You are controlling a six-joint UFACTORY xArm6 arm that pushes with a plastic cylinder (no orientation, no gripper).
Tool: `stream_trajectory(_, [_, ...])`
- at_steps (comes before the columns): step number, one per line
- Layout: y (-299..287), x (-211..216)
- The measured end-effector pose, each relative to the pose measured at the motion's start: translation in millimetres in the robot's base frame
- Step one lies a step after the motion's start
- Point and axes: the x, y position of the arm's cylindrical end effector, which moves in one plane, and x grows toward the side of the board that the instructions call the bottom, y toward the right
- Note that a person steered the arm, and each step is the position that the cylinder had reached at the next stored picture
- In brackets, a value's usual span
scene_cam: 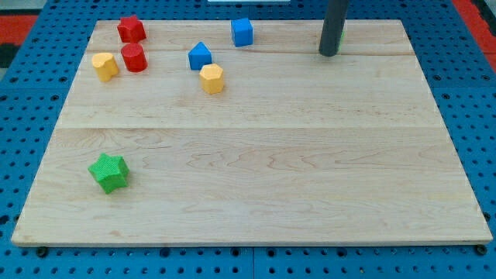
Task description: Move your arm closer to the blue triangle
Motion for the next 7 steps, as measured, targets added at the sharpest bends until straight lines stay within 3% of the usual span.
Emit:
stream_trajectory(2, [-16.5,-18.8])
stream_trajectory(4, [32.8,-33.5])
stream_trajectory(7, [-60.5,-18.2])
